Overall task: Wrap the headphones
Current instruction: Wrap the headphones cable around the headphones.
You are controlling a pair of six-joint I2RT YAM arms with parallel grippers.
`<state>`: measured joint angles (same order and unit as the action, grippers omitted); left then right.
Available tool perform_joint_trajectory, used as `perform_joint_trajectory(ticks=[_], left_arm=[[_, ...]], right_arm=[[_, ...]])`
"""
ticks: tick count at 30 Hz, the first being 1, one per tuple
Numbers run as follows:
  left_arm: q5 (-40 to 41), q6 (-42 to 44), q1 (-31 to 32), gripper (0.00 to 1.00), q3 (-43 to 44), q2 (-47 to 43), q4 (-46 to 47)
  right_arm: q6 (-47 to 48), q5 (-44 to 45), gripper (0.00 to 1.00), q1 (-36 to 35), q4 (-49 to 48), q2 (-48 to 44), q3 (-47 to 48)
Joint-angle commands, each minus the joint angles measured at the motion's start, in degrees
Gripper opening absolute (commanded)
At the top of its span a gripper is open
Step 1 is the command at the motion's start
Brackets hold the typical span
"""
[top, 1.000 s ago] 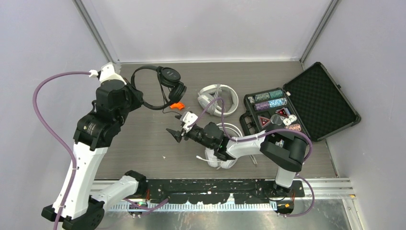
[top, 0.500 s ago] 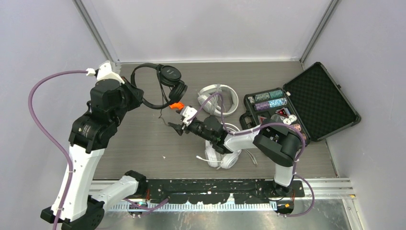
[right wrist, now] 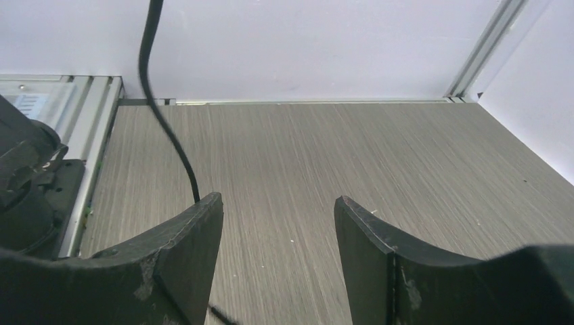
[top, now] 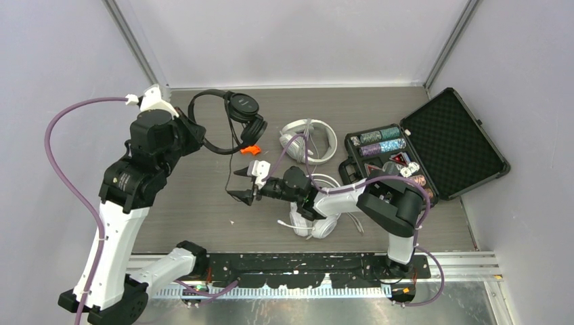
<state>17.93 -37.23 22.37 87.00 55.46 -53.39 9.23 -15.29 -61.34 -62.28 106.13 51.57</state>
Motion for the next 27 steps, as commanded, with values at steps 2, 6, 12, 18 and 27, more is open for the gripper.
perform_joint_trajectory(ticks=[2, 6, 12, 18, 27], left_arm=[[-1.4, 0.5, -0.3, 0.0, 2.0, -0.2, 4.5], [-1.9, 1.9, -0.3, 0.0, 1.7, 0.1, 5.1], [-3.7, 3.0, -0.3, 0.0, 1.7, 0.0, 5.5], [-2.1, 4.7, -0.3, 0.0, 1.4, -0.5, 5.5], [-1.4, 5.1, -0.3, 0.0, 1.1, -0.5, 6.1]], right_arm=[[0.0, -0.8, 0.66, -0.2, -2.0, -2.3, 0.3], [1.0, 0.1, 0.66, -0.1, -0.1, -4.1, -0.6], [0.4, 0.8, 0.66, 1.3, 1.3, -6.7, -3.4], [0.4, 0.4, 0.66, 2.1, 3.2, -10.9, -6.0], [-1.7, -6.1, 0.69, 1.4, 8.8, -15.4, -4.7]])
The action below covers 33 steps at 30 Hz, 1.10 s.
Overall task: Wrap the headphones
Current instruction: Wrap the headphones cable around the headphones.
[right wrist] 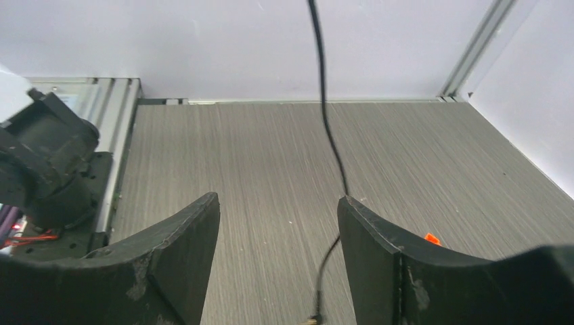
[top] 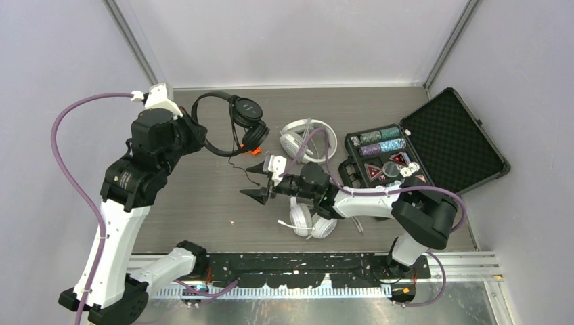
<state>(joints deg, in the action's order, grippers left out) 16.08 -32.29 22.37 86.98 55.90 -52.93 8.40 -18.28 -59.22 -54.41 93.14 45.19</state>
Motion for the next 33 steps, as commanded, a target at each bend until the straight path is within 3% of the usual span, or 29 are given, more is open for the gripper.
perform_joint_trajectory(ticks=[1, 7, 13, 17, 19, 26, 29, 33], left_arm=[[0.4, 0.0, -0.3, 0.0, 1.1, -0.9, 5.6], [-0.9, -0.8, -0.3, 0.0, 1.8, -1.0, 5.6], [-2.1, -1.7, -0.3, 0.0, 2.1, -1.0, 5.6], [-2.4, -2.0, -0.3, 0.0, 2.6, -0.8, 5.5], [-2.5, -2.0, -0.3, 0.0, 3.0, -0.6, 5.2], [-0.8, -1.6, -0.3, 0.0, 6.9, 1.0, 2.7], [-2.2, 2.4, -0.3, 0.0, 9.6, 2.2, 0.9], [-8.9, 8.3, -0.3, 0.0, 11.6, 2.4, -0.2]], right_arm=[[-0.7, -2.7, 0.7, -1.1, 1.3, -2.3, 2.3], [1.1, 4.6, 0.7, -1.7, -3.2, 0.9, 4.1], [3.7, 3.4, 0.71, -2.3, -0.8, 5.7, 9.0], [3.9, 6.3, 0.69, -3.1, -4.5, 9.4, 9.0], [3.4, 7.7, 0.62, -3.2, -6.7, 10.6, 8.2], [-0.5, 14.1, 0.12, -3.5, -16.3, 12.4, 1.5], [-1.4, 15.6, 0.01, -3.3, -19.1, 11.3, -1.7], [-4.1, 15.4, 0.01, -1.1, -17.8, 8.8, -3.4]])
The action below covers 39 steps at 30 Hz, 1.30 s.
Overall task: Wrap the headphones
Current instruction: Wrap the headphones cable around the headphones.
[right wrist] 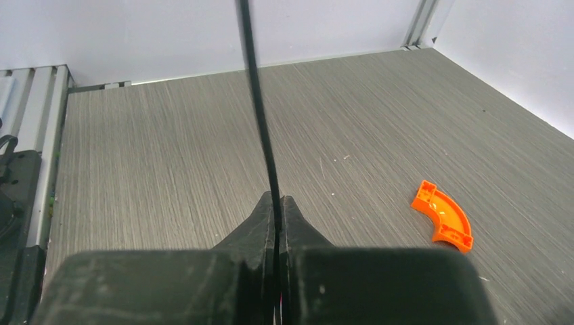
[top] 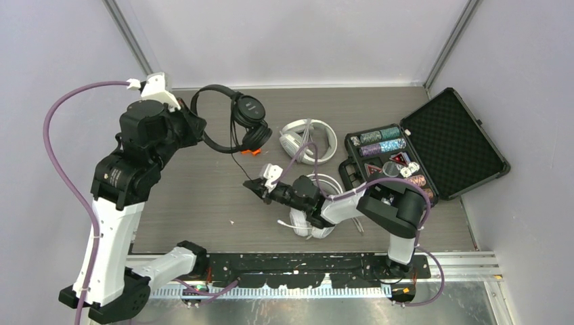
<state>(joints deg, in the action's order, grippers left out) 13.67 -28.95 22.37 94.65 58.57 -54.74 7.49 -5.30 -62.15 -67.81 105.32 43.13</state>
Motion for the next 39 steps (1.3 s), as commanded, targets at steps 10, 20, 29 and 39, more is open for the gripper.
perform_joint_trajectory(ticks=[10, 20, 29, 39], left_arm=[[-3.1, 7.1, -0.3, 0.0, 2.5, -1.6, 0.6], [-11.4, 9.9, -0.3, 0.0, 4.3, -0.3, 1.3], [-21.2, 25.2, -0.3, 0.0, 1.7, -1.0, -7.1], [-20.9, 41.4, -0.3, 0.0, -10.1, -3.8, -4.1]], right_arm=[[-10.7, 0.8, 0.01, 7.5, -5.8, -7.3, -5.9], [-11.9, -0.2, 0.01, 8.6, -5.4, -8.1, -6.1], [-20.3, -7.7, 0.01, 16.0, 1.0, -15.3, -7.4], [-22.6, -12.6, 0.01, 18.5, 36.5, -29.7, 1.3]])
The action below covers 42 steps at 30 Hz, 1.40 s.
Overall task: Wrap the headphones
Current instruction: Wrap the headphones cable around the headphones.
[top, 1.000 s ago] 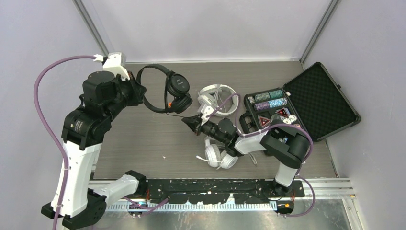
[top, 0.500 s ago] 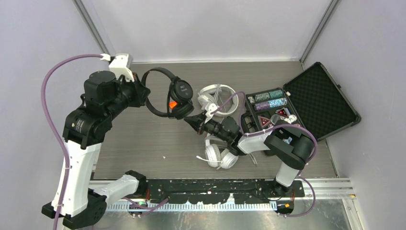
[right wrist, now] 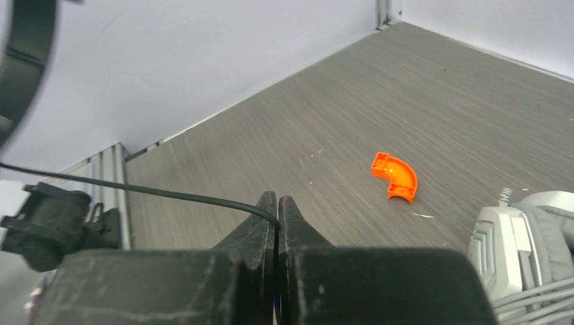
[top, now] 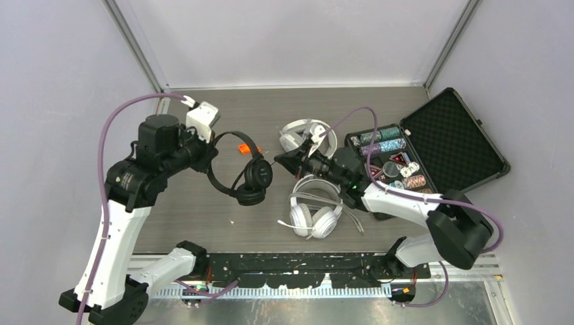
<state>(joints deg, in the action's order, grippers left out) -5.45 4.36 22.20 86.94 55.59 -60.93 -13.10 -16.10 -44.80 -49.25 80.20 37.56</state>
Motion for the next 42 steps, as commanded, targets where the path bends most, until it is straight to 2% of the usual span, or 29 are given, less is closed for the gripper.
perform_joint_trajectory(ticks=[1, 12, 22, 26, 32, 37, 42], left_arm=[[-1.0, 8.6, -0.1, 0.0, -2.9, -0.4, 1.7], [5.0, 13.8, 0.0, 0.0, -7.7, 2.4, 0.3], [15.5, 19.3, 3.3, 0.0, -11.1, 3.8, 1.7], [17.1, 21.4, 4.7, 0.0, -13.0, 3.1, 4.4], [11.9, 24.7, 6.4, 0.0, -17.8, 0.2, 11.4], [18.8, 26.1, 8.3, 0.0, -19.3, 0.6, 14.7], [24.1, 26.0, 8.8, 0.0, -20.4, 1.4, 17.7]], right_arm=[[-2.4, -2.8, 0.01, 1.6, 20.6, -4.9, 8.1], [-5.8, -11.5, 0.01, 3.0, 43.3, -4.1, 22.0], [-8.9, -18.7, 0.01, 3.0, 62.0, -1.2, 32.3], [-12.2, -21.7, 0.01, 3.0, 63.0, -0.8, 33.6], [-13.8, -22.2, 0.01, 3.0, 65.0, 1.4, 35.8], [-26.2, -27.3, 0.01, 3.0, 58.5, 2.2, 35.0], [-38.0, -28.2, 0.04, 2.9, 49.5, 1.3, 32.4]])
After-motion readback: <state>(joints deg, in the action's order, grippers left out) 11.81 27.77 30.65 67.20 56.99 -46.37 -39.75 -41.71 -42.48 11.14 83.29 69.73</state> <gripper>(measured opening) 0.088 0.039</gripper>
